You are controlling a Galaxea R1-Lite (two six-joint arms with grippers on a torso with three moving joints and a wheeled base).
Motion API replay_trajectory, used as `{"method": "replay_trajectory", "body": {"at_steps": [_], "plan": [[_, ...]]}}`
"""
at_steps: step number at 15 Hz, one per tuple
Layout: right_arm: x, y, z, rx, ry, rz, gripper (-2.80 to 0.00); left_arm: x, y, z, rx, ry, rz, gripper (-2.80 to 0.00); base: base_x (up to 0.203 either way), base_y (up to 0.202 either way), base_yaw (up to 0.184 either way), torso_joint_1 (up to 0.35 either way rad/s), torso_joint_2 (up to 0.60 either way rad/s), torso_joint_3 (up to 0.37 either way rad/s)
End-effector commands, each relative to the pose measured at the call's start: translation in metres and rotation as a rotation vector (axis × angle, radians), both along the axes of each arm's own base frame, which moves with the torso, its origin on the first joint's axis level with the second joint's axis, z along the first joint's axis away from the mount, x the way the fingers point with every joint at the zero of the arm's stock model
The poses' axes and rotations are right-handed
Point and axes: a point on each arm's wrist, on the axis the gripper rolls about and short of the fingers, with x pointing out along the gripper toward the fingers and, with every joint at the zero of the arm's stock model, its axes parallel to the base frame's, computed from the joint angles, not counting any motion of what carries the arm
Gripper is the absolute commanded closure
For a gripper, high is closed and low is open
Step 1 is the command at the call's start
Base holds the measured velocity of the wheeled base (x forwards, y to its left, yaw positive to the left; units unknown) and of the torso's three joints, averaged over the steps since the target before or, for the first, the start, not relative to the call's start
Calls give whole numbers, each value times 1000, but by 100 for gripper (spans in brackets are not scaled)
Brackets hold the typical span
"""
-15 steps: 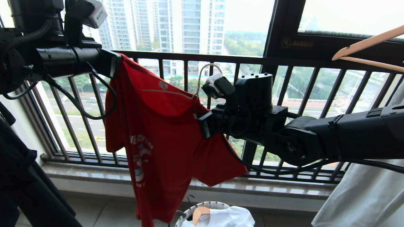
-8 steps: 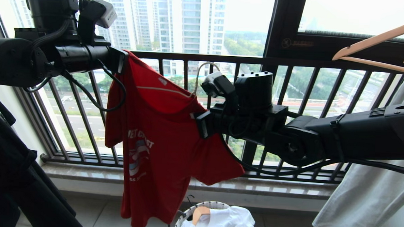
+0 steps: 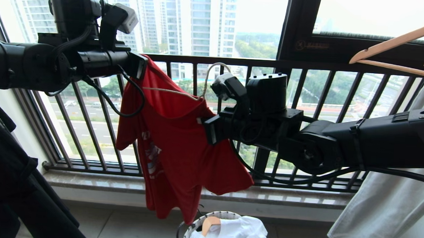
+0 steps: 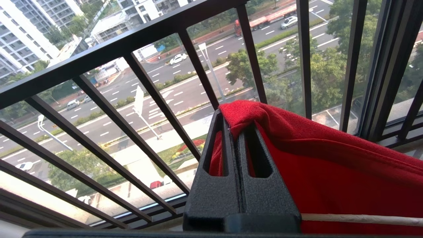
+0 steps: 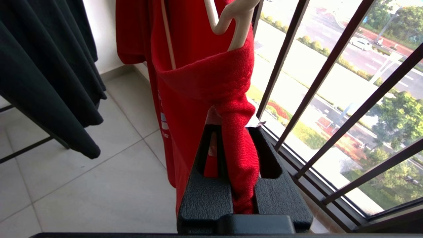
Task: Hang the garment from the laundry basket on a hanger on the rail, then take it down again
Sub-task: Hang the clothes on the clothes rack
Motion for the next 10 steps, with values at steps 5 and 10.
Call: {"method": "replay_trajectory", "body": {"at_steps": [5,10], "plan": [[0,1,1,4,-4,3,0,-6,-19,13,-13,-37,-60,0,0,0,0,0,0,0],[4,-3,5,31,1,-15,0,-25,-16,26,-63,-54,-67,0,0,0,0,0,0,0]]}}
